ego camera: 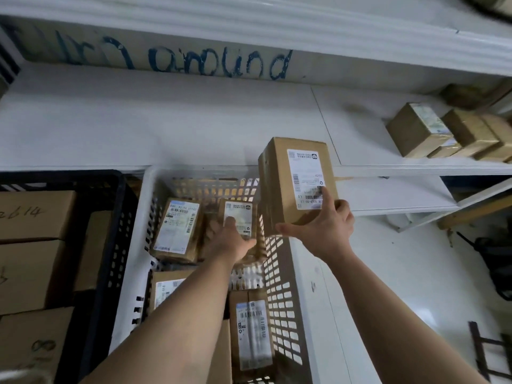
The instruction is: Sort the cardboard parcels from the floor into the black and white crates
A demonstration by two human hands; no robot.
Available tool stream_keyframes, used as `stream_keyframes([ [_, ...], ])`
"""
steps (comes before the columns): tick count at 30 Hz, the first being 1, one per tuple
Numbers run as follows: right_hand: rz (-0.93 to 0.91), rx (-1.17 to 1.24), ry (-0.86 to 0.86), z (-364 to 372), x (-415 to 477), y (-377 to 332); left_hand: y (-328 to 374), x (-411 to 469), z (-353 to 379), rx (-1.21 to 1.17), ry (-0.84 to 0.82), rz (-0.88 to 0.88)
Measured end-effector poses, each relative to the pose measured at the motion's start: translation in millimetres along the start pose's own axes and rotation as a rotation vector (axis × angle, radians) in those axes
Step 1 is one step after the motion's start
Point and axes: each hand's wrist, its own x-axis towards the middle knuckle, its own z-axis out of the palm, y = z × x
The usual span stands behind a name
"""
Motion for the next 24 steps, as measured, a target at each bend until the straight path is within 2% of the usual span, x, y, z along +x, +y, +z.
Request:
stream_keyframes([
  [7, -0.068, -0.052, -0.028, 5.0, 13.3, 2.1, 11.1, 19.1, 16.2, 0.062, 0.057, -0.031],
  [11, -0.083, -0.101, -0.051, 5.7, 14.1, 2.0, -6.1, 14.0, 10.1, 0.241, 0.138, -0.095],
  [15, -0.084, -0.126, -0.076, 4.5, 13.9, -4.3, -15.3, 9.8, -1.0, 0.553, 0.236, -0.001],
  [20, -0.091, -0.150, -0.094, 6.6, 7.9, -11.7, -22.7, 11.5, -8.9, 0.509, 0.108, -0.136],
  [24, -0.123, -0.213, -0.091, 11.4, -2.5, -17.1, -29.3, 13.7, -14.4, 0.484, 0.068, -0.120],
])
